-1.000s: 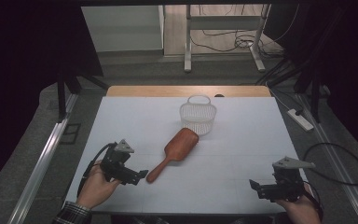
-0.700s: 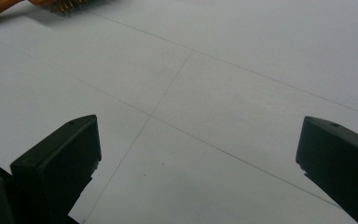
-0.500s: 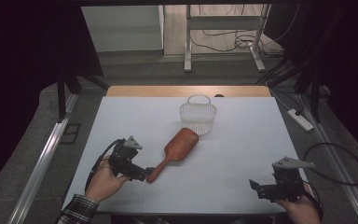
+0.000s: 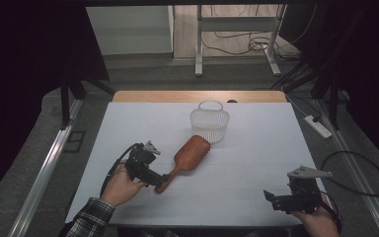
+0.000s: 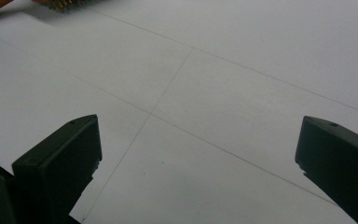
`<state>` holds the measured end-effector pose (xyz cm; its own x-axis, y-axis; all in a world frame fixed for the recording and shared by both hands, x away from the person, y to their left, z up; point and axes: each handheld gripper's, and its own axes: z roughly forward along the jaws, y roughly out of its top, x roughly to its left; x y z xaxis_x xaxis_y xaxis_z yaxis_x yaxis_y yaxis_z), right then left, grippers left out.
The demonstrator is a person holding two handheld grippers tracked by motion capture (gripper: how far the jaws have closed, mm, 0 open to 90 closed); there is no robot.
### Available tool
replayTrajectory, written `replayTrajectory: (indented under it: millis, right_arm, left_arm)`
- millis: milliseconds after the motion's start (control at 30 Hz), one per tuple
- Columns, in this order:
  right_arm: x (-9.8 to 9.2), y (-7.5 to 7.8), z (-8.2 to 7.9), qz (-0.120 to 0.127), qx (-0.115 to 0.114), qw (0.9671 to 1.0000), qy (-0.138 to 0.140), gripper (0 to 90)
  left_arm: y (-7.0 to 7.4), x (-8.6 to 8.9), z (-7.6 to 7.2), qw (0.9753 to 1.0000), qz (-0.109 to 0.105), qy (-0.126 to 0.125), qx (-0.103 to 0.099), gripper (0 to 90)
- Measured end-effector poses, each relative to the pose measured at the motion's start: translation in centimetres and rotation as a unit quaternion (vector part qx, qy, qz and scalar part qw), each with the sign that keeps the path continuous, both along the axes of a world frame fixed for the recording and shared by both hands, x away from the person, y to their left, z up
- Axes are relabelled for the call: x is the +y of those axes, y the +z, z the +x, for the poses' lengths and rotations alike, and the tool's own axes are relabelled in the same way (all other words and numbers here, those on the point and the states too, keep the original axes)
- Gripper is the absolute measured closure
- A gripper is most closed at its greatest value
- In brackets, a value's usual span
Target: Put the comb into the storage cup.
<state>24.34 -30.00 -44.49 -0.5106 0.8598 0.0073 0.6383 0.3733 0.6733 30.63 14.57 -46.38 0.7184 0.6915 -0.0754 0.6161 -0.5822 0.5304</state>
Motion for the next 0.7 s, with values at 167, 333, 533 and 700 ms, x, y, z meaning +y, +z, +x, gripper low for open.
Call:
replayTrajectory:
  millis: [167, 333, 533, 700]
  right_arm:
    - [0.0, 0.0, 0.0, 0.000, 0.000, 1.0000, 0.001, 0.8]
    - [0.0, 0.0, 0.0, -0.002, 0.000, 1.0000, 0.003, 0.8]
    - [0.1, 0.0, 0.0, -0.002, 0.001, 1.0000, 0.003, 0.9]
    - [0.1, -0.1, 0.0, -0.003, 0.003, 1.0000, 0.004, 0.9]
  left_arm:
    - [-0.1, -0.5, 0.5, 1.0000, 0.004, -0.004, 0.004, 0.0]
    - [-0.3, -1.3, 1.1, 0.9999, 0.009, -0.008, 0.009, 0.0]
    - [-0.5, -2.0, 1.8, 0.9997, 0.017, -0.011, 0.012, 0.0]
    - [-0.7, -2.5, 2.3, 0.9996, 0.020, -0.014, 0.016, 0.0]
